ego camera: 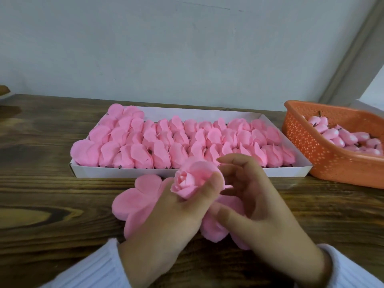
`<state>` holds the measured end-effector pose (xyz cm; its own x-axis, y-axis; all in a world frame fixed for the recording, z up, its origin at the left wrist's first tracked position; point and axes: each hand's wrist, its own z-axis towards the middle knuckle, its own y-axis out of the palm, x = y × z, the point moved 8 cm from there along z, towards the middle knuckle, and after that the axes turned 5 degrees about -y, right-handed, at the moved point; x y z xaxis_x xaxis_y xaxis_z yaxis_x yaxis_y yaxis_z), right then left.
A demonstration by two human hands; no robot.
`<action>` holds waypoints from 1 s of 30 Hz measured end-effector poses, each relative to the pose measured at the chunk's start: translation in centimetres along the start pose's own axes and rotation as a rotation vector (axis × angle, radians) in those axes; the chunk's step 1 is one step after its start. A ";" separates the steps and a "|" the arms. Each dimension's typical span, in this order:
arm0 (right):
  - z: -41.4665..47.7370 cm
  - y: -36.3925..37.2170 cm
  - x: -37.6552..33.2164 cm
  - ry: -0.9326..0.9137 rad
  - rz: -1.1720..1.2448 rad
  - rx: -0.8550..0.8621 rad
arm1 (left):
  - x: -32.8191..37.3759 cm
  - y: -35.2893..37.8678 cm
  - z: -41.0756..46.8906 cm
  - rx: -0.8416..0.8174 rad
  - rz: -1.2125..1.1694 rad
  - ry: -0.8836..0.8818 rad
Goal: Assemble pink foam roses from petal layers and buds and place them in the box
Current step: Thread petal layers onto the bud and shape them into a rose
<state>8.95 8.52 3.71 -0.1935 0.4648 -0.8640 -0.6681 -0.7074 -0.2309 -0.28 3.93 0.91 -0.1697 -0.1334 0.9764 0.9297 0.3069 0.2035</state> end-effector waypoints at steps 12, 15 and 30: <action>0.2 0.8 1.4 0.224 0.438 -0.031 | 0.3 0.9 -0.5 -0.117 0.150 0.005; 0.0 1.0 1.6 0.238 0.421 -0.122 | 0.8 1.2 -0.5 -0.196 0.134 0.003; 0.7 -3.0 1.0 0.172 0.078 0.125 | 2.5 0.3 -0.9 0.091 0.088 0.025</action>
<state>10.24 11.52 3.84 -0.1301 0.3059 -0.9431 -0.7418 -0.6612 -0.1122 -0.11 2.89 3.33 -0.0791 -0.1252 0.9890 0.9072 0.4022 0.1235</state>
